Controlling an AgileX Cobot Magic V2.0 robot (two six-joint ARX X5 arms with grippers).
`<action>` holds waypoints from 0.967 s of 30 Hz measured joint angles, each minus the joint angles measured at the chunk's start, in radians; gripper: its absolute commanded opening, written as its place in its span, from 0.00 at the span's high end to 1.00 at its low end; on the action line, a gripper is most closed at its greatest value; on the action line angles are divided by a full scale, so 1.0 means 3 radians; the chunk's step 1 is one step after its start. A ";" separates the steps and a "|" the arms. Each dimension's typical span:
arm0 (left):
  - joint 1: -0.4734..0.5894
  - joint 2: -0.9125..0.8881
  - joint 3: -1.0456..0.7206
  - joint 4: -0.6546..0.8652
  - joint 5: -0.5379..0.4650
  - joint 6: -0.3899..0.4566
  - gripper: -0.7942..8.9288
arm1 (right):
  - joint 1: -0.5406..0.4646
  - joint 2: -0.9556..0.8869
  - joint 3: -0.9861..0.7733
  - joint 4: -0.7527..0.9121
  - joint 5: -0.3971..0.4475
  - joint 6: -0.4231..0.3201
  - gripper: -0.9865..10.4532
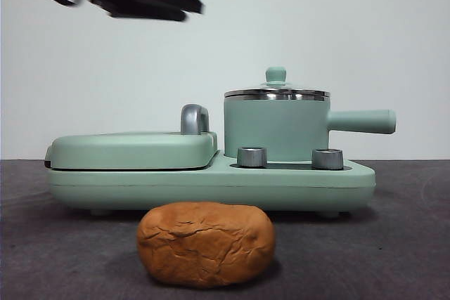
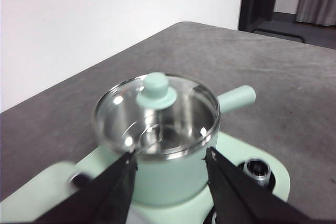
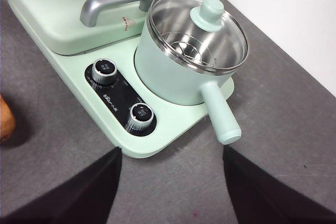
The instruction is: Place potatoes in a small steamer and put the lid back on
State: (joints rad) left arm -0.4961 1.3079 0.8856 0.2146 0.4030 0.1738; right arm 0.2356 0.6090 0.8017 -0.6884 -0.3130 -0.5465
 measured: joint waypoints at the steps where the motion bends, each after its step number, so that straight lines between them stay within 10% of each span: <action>1: -0.0032 0.0117 0.0083 0.0003 -0.0006 -0.0009 0.69 | 0.0000 0.0000 0.0000 0.0000 0.0000 -0.0001 0.65; 29: -0.0291 0.2164 0.2041 -0.0065 -0.0127 -0.0109 0.69 | 0.0000 0.0000 0.0000 0.0000 0.0000 0.0106 0.65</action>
State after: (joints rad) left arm -0.5835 1.9572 1.4979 0.1951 0.3649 0.1410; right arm 0.2356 0.6090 0.8017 -0.6884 -0.3130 -0.5148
